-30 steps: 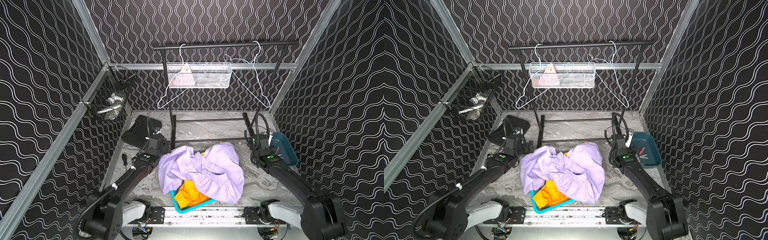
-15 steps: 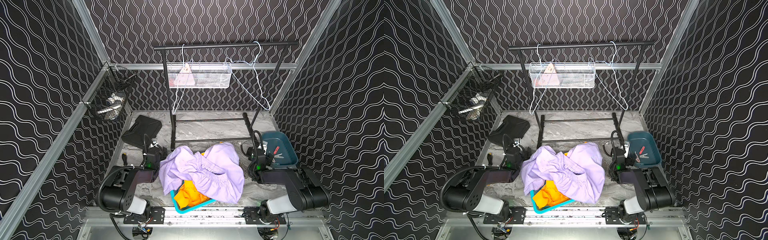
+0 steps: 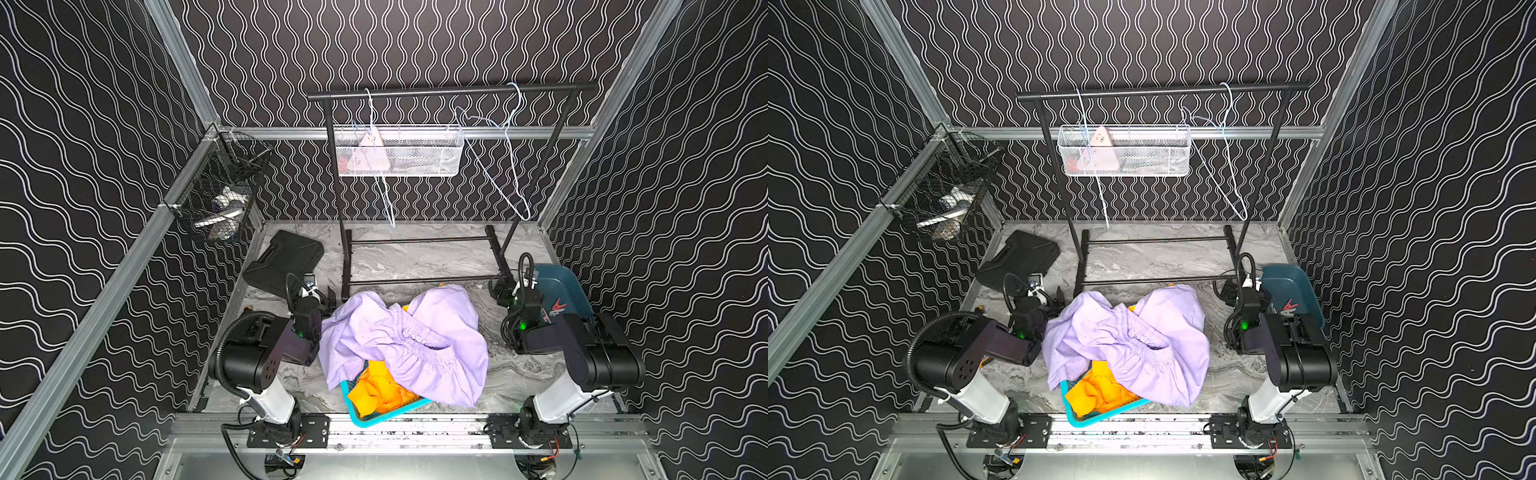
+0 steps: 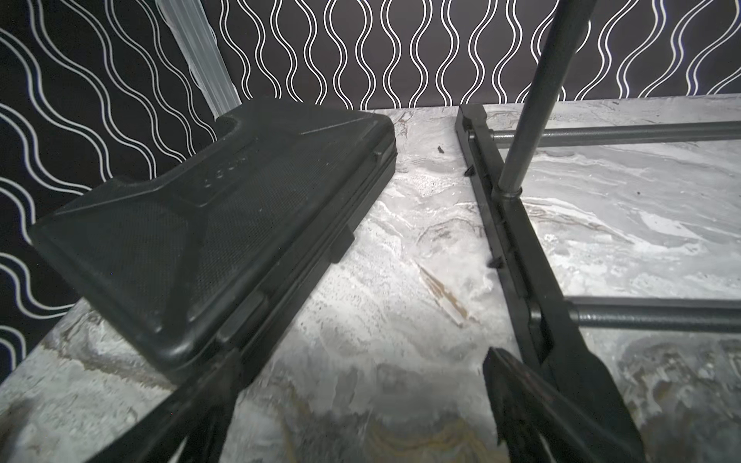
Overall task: Remove the clothespins securing shorts to the hanger
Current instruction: Reset both arms
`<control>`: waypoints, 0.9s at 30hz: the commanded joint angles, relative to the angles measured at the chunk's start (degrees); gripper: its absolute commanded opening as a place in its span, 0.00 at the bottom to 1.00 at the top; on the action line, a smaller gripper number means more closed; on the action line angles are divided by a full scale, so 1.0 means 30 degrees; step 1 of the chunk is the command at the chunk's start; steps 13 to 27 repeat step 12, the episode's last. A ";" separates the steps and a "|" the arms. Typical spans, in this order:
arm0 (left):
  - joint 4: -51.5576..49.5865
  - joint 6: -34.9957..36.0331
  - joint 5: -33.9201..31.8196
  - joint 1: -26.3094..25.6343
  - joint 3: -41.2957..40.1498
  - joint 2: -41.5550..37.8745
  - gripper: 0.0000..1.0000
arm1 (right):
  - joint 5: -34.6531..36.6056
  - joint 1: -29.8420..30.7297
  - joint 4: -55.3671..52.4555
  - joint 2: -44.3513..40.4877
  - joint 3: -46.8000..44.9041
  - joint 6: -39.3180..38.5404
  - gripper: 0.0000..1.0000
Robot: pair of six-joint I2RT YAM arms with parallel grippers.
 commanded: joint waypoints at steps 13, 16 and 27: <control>-0.0350 0.0396 -0.0303 -0.0001 0.0344 0.0059 0.99 | -0.1240 -0.0084 -0.0487 0.0099 -0.0090 0.0010 1.00; -0.0350 0.0396 -0.0303 -0.0001 0.0344 0.0059 0.99 | -0.1240 -0.0084 -0.0487 0.0099 -0.0090 0.0010 1.00; -0.0350 0.0396 -0.0303 -0.0001 0.0344 0.0059 0.99 | -0.1240 -0.0084 -0.0487 0.0099 -0.0090 0.0010 1.00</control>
